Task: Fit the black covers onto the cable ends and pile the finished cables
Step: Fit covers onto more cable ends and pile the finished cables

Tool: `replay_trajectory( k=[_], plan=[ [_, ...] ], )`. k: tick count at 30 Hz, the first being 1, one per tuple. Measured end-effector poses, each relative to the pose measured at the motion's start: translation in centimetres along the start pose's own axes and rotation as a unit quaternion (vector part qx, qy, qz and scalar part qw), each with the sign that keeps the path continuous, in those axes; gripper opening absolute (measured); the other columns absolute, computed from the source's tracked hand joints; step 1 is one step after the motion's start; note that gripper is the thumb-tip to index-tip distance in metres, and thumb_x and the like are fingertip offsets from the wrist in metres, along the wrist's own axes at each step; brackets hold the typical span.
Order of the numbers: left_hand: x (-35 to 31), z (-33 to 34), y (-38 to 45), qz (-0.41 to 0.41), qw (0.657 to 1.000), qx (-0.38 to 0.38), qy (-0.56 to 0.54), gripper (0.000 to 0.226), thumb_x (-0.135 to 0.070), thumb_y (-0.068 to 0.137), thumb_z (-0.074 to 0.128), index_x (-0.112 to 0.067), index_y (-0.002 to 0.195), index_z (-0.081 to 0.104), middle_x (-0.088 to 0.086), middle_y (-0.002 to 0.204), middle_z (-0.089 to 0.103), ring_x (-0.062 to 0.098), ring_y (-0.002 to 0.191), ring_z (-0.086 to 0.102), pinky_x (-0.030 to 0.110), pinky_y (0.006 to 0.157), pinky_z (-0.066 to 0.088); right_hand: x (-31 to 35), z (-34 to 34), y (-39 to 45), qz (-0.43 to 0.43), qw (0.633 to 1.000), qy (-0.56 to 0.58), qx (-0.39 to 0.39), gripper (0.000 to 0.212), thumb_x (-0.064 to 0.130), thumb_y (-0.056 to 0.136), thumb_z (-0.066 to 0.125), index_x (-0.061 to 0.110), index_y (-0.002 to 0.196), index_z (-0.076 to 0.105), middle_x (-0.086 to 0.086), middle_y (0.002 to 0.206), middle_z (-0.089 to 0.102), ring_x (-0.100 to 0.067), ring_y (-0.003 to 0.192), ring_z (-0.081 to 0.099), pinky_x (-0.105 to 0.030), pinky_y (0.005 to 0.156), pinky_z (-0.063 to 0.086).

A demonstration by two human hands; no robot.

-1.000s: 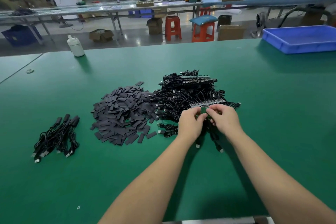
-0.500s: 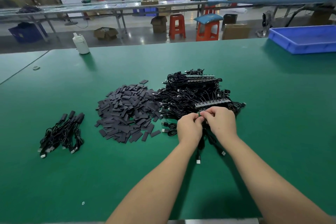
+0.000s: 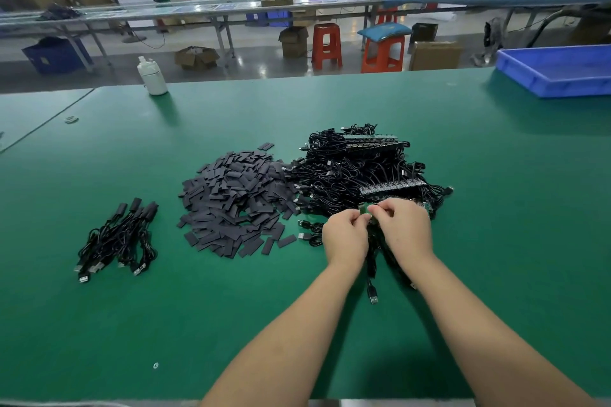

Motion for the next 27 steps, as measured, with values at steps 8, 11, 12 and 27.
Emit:
replay_trajectory(
  k=[8, 11, 12, 27],
  plan=[
    [2.4, -2.3, 1.3, -0.023, 0.966, 0.140, -0.215, 0.019, -0.016, 0.090, 0.071, -0.011, 0.073, 0.065, -0.002, 0.065, 0.066, 0.024, 0.075, 0.074, 0.031, 0.060, 0.057, -5.8, -1.0, 2.0, 0.090, 0.990, -0.028, 0.100, 0.028, 0.034, 0.102, 0.053, 0.023, 0.077, 0.057, 0.002, 0.062, 0.067, -0.009, 0.061, 0.069, -0.025, 0.056, 0.044],
    [2.6, -3.6, 1.6, 0.019, 0.975, 0.159, -0.151, 0.015, -0.021, 0.088, 0.073, -0.018, 0.074, 0.068, -0.005, 0.067, 0.068, 0.022, 0.074, 0.073, 0.031, 0.062, 0.056, -6.7, -2.0, 2.6, 0.106, 0.990, -0.044, 0.081, 0.026, 0.035, 0.102, 0.052, 0.017, 0.086, 0.063, -0.004, 0.067, 0.070, -0.023, 0.070, 0.071, -0.036, 0.067, 0.056],
    [2.7, -4.3, 1.9, 0.039, 0.982, 0.148, -0.115, 0.010, -0.024, 0.087, 0.074, -0.022, 0.078, 0.070, -0.008, 0.068, 0.068, 0.019, 0.071, 0.070, 0.030, 0.066, 0.056, -6.7, -2.2, 2.8, 0.102, 0.991, -0.050, 0.068, 0.024, 0.034, 0.101, 0.054, 0.015, 0.095, 0.065, -0.004, 0.072, 0.069, -0.024, 0.071, 0.069, -0.038, 0.069, 0.056],
    [5.5, -5.6, 1.5, -0.037, 0.982, 0.132, -0.131, 0.013, -0.013, 0.085, 0.074, -0.012, 0.075, 0.065, 0.002, 0.066, 0.063, 0.016, 0.061, 0.056, 0.029, 0.062, 0.049, 3.8, 10.5, -5.9, 0.075, 0.920, 0.213, 0.320, 0.036, 0.042, 0.106, 0.042, 0.019, 0.095, 0.067, 0.006, 0.072, 0.071, -0.010, 0.058, 0.062, -0.030, 0.064, 0.054]
  ],
)
Point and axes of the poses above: each hand's wrist, its own y-axis towards the middle knuckle, its own z-axis out of the palm, x = y × z, the point moved 10 cm from there along y, towards the middle knuckle
